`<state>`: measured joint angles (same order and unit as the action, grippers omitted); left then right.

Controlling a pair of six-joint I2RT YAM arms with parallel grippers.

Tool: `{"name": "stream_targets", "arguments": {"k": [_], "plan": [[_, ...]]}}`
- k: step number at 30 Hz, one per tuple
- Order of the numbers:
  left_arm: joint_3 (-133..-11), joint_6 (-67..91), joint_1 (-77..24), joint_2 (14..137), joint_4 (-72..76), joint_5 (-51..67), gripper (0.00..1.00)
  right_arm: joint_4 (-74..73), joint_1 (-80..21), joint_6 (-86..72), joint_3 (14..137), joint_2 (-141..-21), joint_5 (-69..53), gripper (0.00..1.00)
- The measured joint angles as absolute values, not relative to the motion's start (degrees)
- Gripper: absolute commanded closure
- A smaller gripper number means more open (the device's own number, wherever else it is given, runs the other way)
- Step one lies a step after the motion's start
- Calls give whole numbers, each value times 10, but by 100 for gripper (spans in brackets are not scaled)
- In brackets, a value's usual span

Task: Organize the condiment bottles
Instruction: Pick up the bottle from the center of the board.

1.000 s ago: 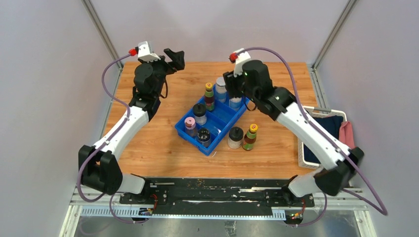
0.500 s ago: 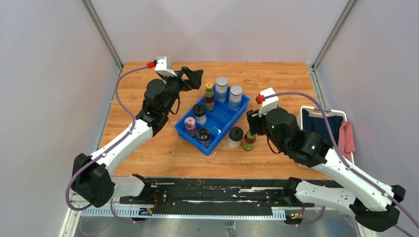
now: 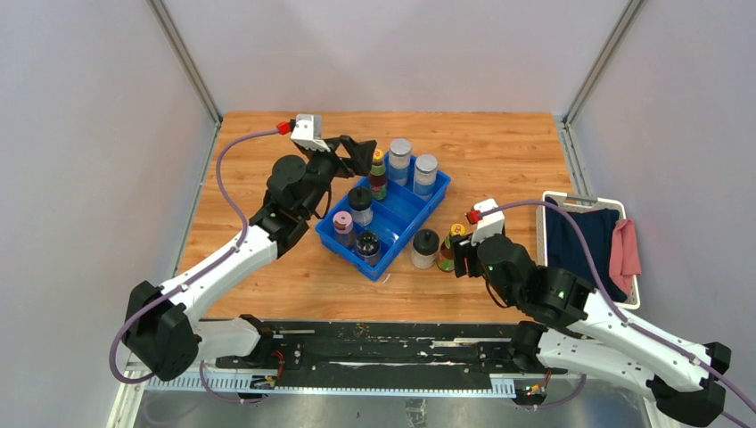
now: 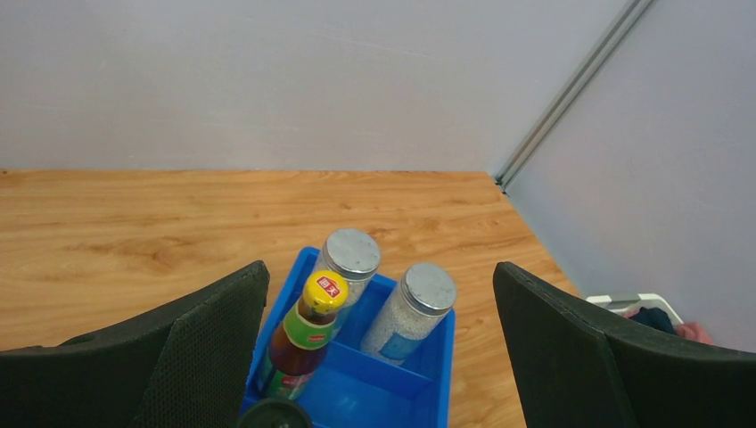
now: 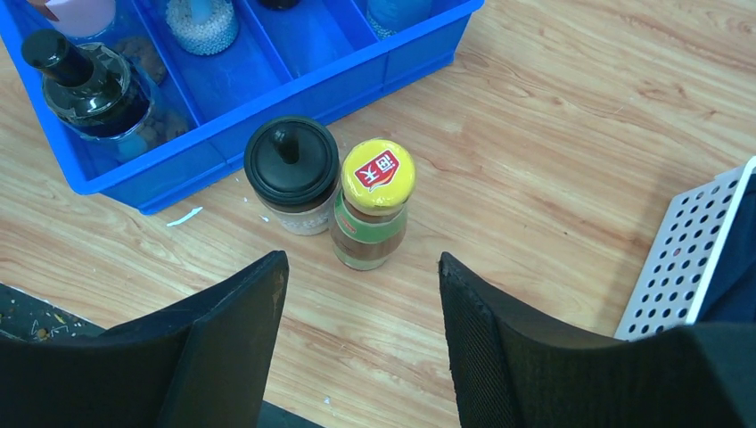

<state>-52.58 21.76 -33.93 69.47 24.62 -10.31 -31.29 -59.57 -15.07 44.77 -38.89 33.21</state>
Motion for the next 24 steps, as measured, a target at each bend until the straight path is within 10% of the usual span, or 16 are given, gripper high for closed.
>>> {"name": "stream_targets", "arguments": {"k": [24], "plan": [[-516,189,-362,695,251,-127,1,-69,-597,-130,257,-318,356,33]]}}
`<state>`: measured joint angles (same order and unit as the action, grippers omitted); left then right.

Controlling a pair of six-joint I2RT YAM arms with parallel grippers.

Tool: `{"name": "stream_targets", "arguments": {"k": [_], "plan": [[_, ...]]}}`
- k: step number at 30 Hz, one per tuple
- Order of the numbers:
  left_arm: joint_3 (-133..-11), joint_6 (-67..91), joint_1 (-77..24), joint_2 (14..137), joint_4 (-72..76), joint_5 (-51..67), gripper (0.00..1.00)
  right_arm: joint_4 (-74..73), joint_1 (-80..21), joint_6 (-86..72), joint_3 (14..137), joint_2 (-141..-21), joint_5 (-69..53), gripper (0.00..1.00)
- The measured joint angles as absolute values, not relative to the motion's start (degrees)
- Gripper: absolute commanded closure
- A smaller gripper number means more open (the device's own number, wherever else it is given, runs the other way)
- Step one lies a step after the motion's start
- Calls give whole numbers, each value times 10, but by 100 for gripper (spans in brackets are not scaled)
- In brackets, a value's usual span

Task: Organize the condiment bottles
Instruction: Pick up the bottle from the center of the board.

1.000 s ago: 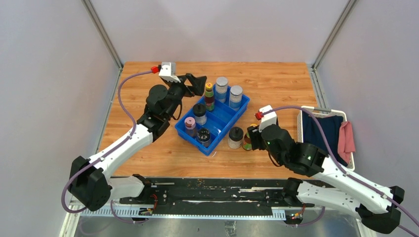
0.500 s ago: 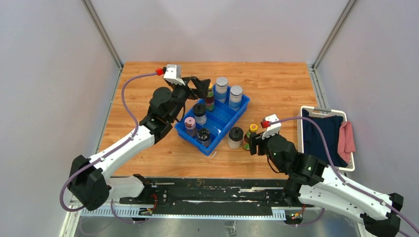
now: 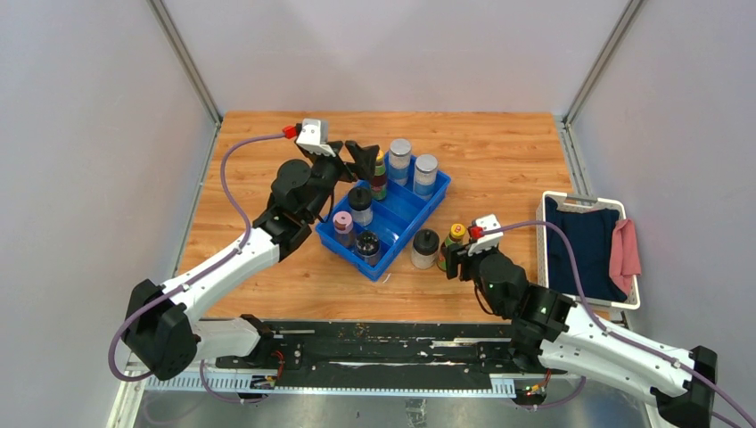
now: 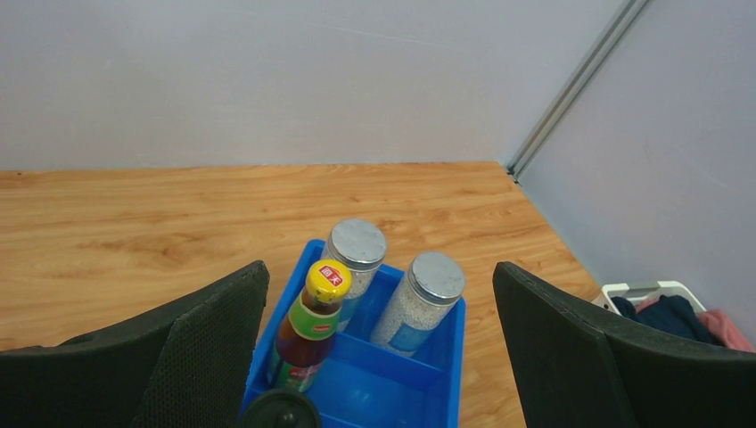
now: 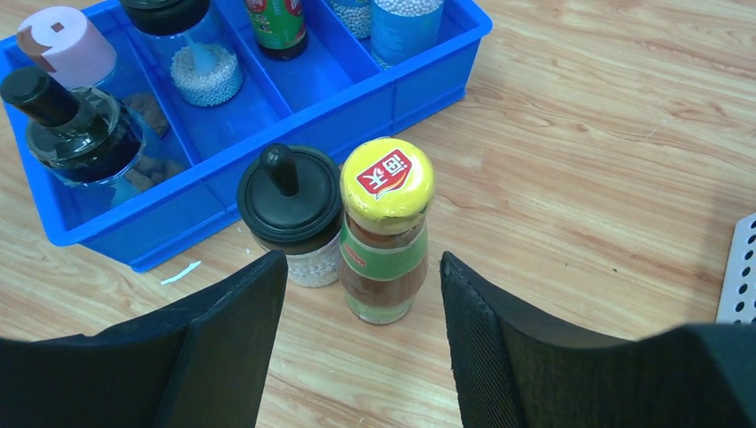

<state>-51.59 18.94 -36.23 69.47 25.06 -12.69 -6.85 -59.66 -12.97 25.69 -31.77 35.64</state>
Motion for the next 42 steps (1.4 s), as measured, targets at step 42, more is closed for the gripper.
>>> {"name": "stream_targets", "arguments": {"k": [42], "plan": [[-492,171,-365,691,270,-127,1,165,-567,-59,182,-385,354,45]]}}
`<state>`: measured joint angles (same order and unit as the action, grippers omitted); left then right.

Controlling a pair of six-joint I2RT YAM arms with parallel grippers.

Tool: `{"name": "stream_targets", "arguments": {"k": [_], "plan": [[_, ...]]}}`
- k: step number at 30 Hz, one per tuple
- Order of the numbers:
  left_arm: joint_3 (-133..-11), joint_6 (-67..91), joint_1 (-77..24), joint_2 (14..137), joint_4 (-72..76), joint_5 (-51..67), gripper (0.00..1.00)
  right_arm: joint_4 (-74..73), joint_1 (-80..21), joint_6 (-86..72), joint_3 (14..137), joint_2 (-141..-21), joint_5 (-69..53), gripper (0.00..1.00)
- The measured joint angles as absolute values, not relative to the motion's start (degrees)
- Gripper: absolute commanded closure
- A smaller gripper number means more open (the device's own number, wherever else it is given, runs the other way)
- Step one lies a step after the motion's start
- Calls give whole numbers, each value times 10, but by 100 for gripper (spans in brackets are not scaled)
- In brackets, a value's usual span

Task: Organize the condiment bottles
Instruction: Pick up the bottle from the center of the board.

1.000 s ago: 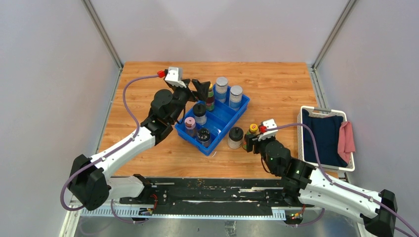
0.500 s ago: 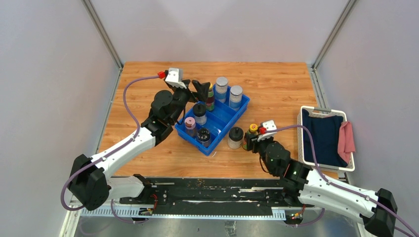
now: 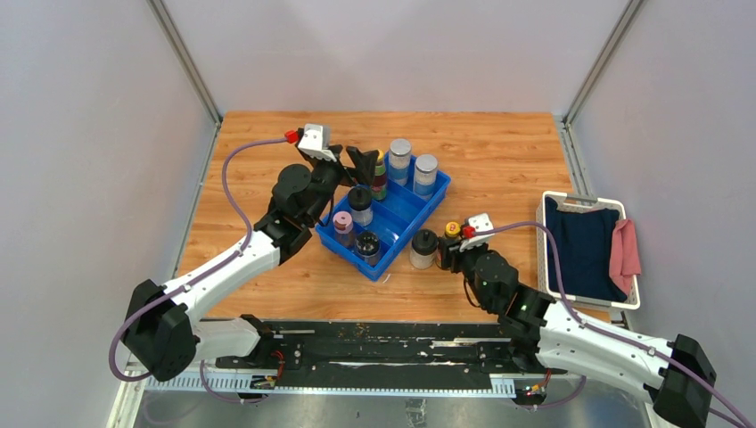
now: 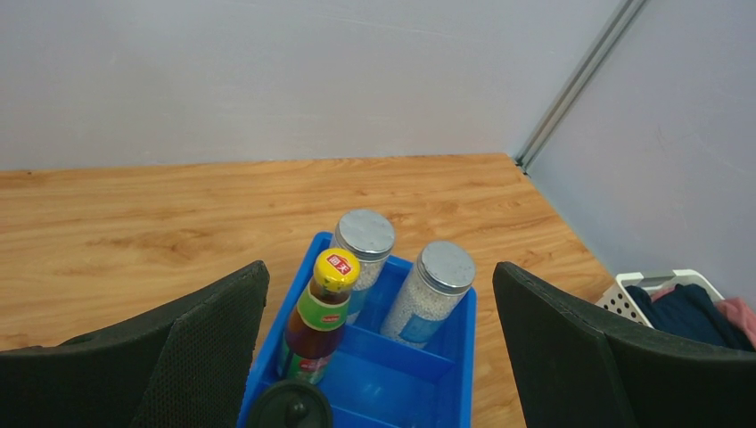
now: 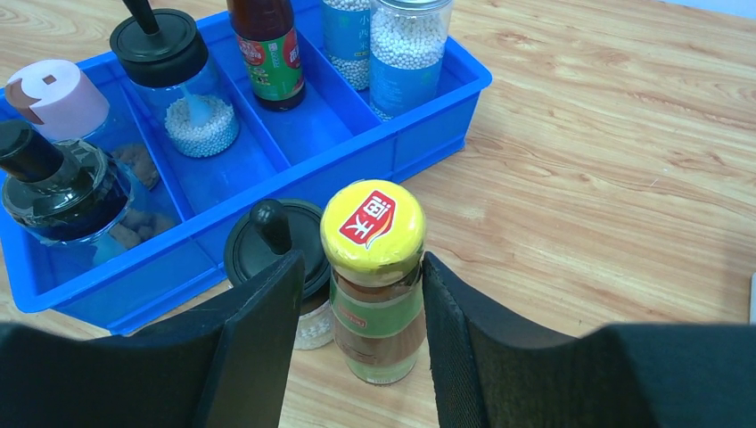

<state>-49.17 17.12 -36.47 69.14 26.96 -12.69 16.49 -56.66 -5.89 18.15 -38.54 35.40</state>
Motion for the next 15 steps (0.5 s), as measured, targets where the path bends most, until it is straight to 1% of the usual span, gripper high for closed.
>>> {"name": "stream_targets", "arguments": {"k": [9,15], "plan": [[-491,171,-365,690,270,-127,1,172,-556,-59,182,-397,347,42],[-491,171,-365,690,270,-127,1,177,-543,-59,182,-397,345,42]]}}
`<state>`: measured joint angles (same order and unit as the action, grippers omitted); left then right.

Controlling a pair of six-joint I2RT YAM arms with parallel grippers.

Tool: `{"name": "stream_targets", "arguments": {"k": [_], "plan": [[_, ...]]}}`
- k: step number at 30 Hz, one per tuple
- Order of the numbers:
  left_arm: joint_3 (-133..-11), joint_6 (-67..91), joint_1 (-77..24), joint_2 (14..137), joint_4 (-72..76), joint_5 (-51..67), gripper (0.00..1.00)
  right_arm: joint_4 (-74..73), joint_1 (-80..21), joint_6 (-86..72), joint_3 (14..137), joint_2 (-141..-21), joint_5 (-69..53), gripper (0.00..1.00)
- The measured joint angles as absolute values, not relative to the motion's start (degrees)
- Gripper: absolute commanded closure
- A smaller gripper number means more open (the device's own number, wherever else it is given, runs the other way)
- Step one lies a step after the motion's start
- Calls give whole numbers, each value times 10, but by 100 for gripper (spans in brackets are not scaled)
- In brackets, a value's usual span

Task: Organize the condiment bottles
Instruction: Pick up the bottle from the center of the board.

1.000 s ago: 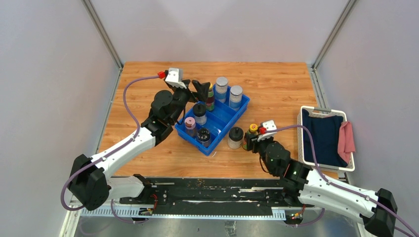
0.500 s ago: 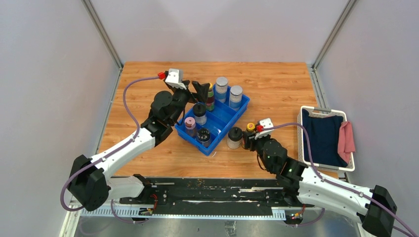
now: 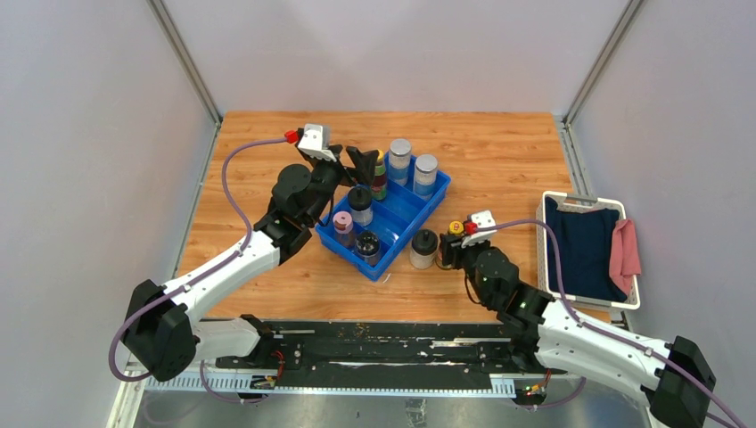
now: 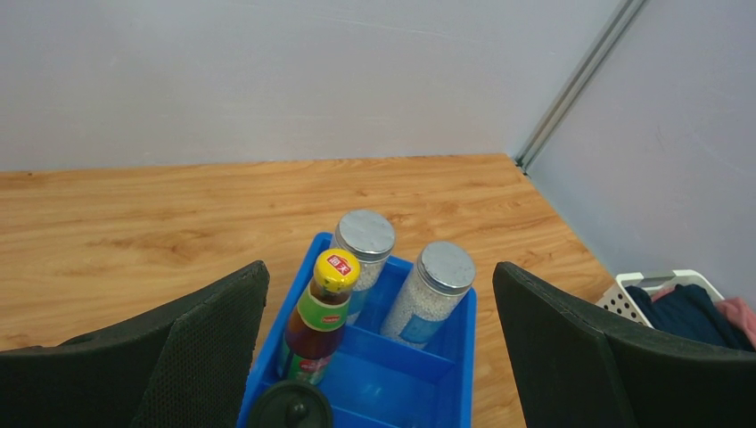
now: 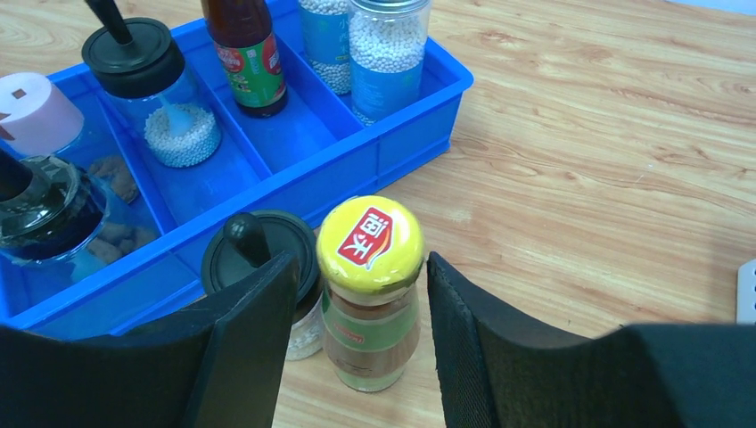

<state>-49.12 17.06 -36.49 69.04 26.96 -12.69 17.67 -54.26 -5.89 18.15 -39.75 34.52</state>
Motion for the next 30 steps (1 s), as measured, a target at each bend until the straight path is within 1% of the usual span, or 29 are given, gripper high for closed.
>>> {"name": "stream_targets", "arguments": {"k": [3,4,7,9,11,12,20,30], "plan": [[-491,170,-365,690,270,-127,1,180,-530,-59,182,-398,340,44],[-491,169,-365,690,270,-127,1,181,-524,-59,182,-399,338,47],[-491,169,-365,690,270,-127,1,184,-510,-60,182,-404,327,64],[-491,169,-365,690,271,-127,1,188,-507,-62,182,-408,322,77],[-491,168,-365,690,273,-127,1,193,-503,-60,182,-411,321,94],[-491,168,-365,690,274,-127,1,195,-501,-61,183,-414,321,100],[-491,165,-365,690,274,-127,1,188,-499,-58,195,-427,313,100],[-491,165,-365,691,274,-127,1,127,-499,-40,228,-425,310,100]]}}
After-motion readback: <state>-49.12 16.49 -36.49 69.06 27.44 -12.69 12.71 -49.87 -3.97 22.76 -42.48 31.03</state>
